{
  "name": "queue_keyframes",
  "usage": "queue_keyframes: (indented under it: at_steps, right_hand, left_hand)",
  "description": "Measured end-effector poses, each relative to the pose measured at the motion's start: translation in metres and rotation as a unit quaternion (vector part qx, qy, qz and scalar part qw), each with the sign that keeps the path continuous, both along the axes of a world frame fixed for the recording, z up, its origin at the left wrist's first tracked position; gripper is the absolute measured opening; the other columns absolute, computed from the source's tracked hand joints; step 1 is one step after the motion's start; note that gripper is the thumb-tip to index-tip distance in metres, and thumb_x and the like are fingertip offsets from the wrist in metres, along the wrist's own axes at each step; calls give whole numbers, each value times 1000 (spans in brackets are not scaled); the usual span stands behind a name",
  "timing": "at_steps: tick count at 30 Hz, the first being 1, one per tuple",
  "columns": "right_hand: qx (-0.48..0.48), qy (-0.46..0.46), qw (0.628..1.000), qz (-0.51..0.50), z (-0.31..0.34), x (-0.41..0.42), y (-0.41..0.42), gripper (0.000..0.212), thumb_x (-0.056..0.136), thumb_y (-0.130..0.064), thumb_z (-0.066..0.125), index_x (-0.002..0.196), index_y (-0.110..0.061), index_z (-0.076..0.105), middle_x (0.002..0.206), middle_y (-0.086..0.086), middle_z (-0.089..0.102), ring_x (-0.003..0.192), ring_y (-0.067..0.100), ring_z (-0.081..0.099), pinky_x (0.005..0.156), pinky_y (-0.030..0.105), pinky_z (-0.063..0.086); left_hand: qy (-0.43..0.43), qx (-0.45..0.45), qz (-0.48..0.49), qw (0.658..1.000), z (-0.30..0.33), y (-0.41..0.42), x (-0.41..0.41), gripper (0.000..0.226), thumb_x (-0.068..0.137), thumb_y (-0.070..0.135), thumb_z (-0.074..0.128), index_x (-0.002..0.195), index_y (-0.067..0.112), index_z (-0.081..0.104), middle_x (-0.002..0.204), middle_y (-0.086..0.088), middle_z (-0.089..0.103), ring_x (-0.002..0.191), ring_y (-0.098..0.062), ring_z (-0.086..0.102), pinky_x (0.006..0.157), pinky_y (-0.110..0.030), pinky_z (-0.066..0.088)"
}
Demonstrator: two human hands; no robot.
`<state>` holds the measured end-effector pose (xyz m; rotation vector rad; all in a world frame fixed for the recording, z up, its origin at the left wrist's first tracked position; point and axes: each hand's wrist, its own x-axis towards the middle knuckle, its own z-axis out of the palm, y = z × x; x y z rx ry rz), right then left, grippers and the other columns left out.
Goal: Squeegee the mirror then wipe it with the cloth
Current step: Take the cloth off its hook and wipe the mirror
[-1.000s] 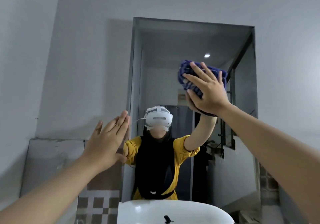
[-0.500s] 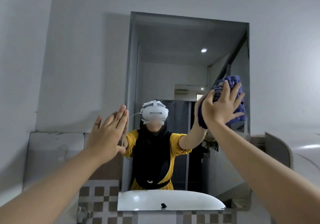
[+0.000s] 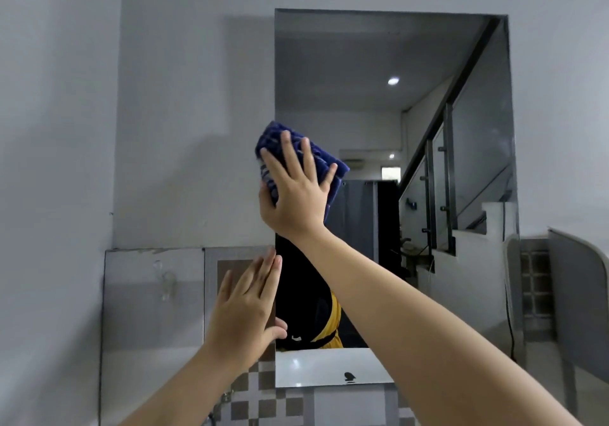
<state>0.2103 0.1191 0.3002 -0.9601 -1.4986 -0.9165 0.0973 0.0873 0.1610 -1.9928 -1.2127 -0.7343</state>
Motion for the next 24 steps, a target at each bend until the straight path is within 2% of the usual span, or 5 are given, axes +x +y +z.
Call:
queue_keyframes:
  at_steps: [5, 9, 16, 20, 24]
  right_hand:
    - [0, -222, 975, -22, -21, 36, -2, 51, 84, -33, 55, 135, -33, 52, 155, -3, 33, 146, 27, 21, 107, 71, 5]
    - [-10, -264, 962, -67, -26, 91, -10, 52, 86, -39, 54, 137, -37, 47, 157, -5, 28, 147, 24, 17, 109, 69, 5]
    - [-7, -117, 985, -125, -33, 231, -28, 50, 87, -41, 50, 136, -35, 47, 156, -2, 29, 147, 27, 19, 109, 72, 13]
    - [-4, 28, 991, -130, -47, 293, -39, 53, 87, -42, 43, 138, -27, 47, 157, 3, 29, 146, 31, 19, 111, 68, 13]
    - [-5, 176, 979, -102, -62, 299, -40, 52, 87, -37, 46, 139, -30, 42, 159, -1, 23, 147, 28, 15, 113, 65, 15]
  left_hand:
    - [-10, -3, -15, 1000, -6, 6, -1, 125, 40, 62, 80, 142, 10, 30, 148, -9, 34, 131, -27, 40, 97, -49, 32]
    - [-14, 6, -12, 1000, -7, 9, -3, 123, 47, 63, 76, 145, 11, 23, 151, -6, 28, 135, -25, 31, 100, -51, 29]
    - [-26, 10, 1, 1000, -8, 6, 4, 121, 49, 55, 79, 145, 11, 19, 148, -10, 32, 135, -27, 28, 99, -54, 29]
    - [-28, -2, 18, 999, -9, 8, 6, 129, 46, 56, 79, 146, 12, 12, 145, -14, 38, 135, -30, 30, 98, -57, 34]
    - [-36, -5, 32, 999, -11, 8, 10, 133, 42, 54, 81, 146, 12, 10, 143, -17, 40, 135, -30, 31, 96, -58, 38]
